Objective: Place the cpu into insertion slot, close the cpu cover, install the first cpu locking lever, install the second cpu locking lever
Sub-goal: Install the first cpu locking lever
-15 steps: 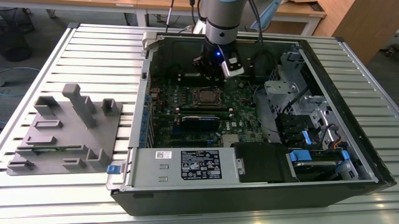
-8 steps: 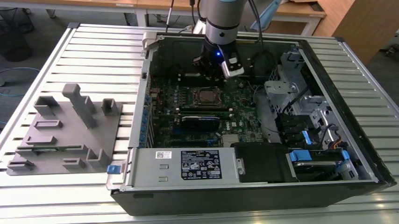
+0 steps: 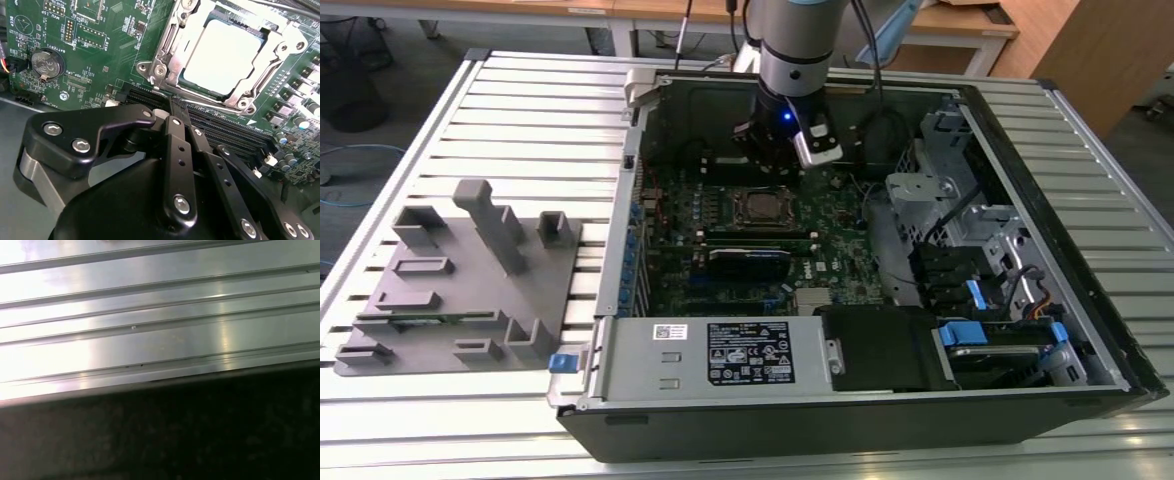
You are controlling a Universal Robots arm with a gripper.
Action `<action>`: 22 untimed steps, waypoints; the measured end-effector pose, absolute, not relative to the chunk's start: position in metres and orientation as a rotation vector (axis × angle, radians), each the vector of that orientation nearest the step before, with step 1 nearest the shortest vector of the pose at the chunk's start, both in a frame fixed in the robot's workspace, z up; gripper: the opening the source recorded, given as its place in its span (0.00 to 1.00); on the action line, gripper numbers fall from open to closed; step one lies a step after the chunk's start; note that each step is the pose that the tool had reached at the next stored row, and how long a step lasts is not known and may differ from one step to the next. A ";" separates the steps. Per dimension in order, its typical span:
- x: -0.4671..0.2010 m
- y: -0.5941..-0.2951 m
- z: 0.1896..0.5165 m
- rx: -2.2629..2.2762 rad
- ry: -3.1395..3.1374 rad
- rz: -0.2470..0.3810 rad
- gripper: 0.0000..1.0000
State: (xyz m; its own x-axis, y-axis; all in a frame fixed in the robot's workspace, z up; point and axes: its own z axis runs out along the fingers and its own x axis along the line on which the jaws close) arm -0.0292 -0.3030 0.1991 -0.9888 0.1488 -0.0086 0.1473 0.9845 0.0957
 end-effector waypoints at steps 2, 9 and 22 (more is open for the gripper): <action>-0.029 -0.303 0.199 0.232 3.114 0.146 0.10; -0.029 -0.303 0.199 0.232 3.114 0.146 0.10; -0.029 -0.303 0.201 0.233 3.113 0.134 0.10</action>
